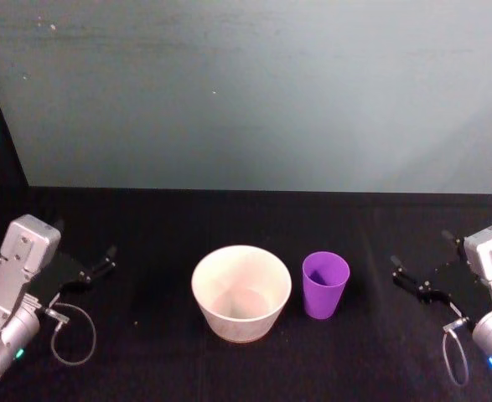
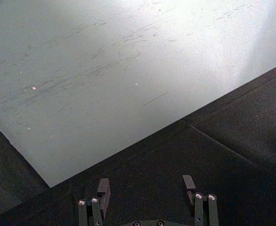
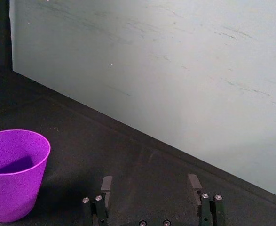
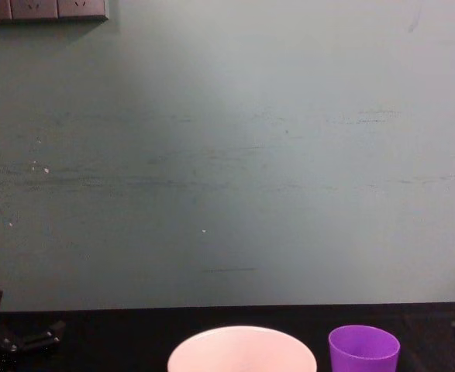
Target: Pick up the cup and pour the mung beans from the cup into the bowl.
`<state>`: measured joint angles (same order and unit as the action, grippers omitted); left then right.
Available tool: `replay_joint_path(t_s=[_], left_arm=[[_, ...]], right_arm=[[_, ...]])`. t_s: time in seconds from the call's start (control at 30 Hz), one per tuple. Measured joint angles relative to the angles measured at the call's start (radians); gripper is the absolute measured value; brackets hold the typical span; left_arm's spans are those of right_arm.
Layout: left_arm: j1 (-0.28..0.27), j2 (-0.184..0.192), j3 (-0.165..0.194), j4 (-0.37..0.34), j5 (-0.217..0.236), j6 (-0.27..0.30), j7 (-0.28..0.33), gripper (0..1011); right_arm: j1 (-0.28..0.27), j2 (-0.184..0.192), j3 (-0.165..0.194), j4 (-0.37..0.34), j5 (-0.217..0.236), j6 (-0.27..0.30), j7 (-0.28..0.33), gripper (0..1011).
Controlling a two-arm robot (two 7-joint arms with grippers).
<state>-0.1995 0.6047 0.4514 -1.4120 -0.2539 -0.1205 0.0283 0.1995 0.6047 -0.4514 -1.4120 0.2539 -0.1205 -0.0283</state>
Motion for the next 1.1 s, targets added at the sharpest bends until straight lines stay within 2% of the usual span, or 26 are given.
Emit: replay_joint_path(t_s=[0.7, 0.8, 0.9, 1.1], left_arm=[[0.0, 0.0, 0.0, 0.0, 0.0, 0.0, 0.0, 1000], [0.0, 0.0, 0.0, 0.0, 0.0, 0.0, 0.0, 1000], [0.0, 0.0, 0.0, 0.0, 0.0, 0.0, 0.0, 1000], [0.0, 0.0, 0.0, 0.0, 0.0, 0.0, 0.0, 1000]], right_arm=[[0.0, 0.0, 0.0, 0.0, 0.0, 0.0, 0.0, 1003], [-0.018, 0.0, 0.013, -0.011, 0.001, -0.014, 0.002, 1002], [-0.043, 0.003, 0.031, -0.029, 0.018, -0.027, 0.015, 1003], [-0.101, 0.014, 0.075, -0.086, 0.084, -0.032, 0.059, 1003]])
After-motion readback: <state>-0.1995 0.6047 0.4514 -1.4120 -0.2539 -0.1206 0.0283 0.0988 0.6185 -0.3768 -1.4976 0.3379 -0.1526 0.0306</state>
